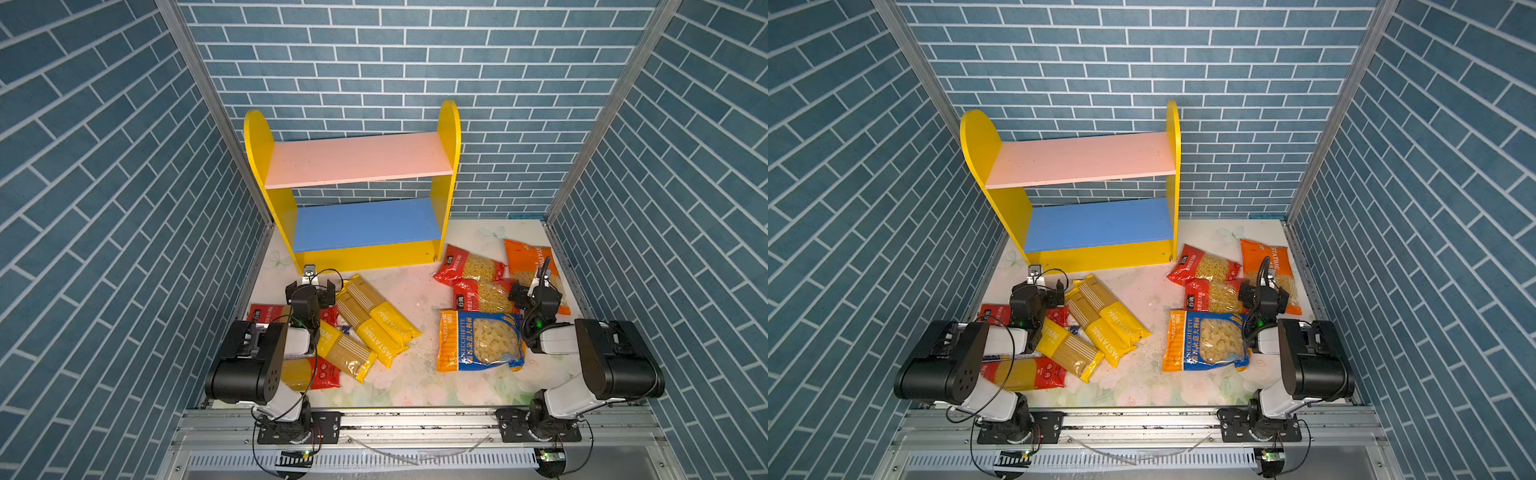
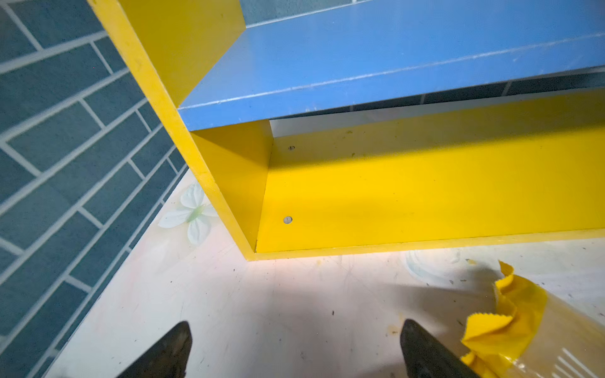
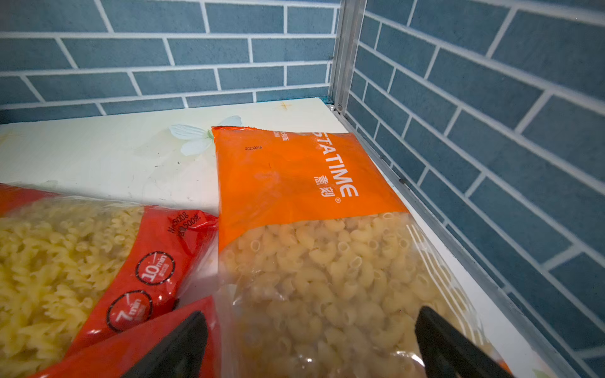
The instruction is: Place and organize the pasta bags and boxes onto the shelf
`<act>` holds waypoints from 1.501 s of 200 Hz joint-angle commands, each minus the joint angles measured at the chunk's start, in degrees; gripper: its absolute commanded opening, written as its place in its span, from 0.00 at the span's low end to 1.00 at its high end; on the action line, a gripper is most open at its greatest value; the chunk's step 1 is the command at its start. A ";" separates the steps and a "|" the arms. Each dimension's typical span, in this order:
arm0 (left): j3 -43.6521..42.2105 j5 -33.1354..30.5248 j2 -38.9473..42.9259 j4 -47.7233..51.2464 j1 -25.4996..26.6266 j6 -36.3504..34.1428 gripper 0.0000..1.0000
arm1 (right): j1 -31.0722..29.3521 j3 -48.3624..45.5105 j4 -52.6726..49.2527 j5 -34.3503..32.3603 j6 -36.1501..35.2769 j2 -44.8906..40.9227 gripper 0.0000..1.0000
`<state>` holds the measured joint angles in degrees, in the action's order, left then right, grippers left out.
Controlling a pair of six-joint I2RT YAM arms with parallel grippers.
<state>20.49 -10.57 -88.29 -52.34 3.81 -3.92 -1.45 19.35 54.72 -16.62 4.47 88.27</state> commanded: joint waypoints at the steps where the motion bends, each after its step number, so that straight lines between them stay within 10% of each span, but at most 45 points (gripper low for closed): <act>1: 0.90 1.33 0.41 0.83 -0.39 -0.48 1.00 | -0.22 0.80 0.30 0.45 -1.48 0.32 0.99; 243: -0.44 -3.54 0.61 -1.59 -0.76 1.71 1.00 | 2.90 1.64 -2.11 4.41 0.89 -0.03 0.99; 300: 0.63 -10.87 20.45 17.09 1.28 4.03 1.00 | 1.25 8.99 -22.57 2.25 -0.60 -10.73 0.99</act>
<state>18.31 -16.88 -74.19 -46.44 4.49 -2.28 0.73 21.91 43.55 -12.67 4.62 83.59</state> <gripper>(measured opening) 0.996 0.992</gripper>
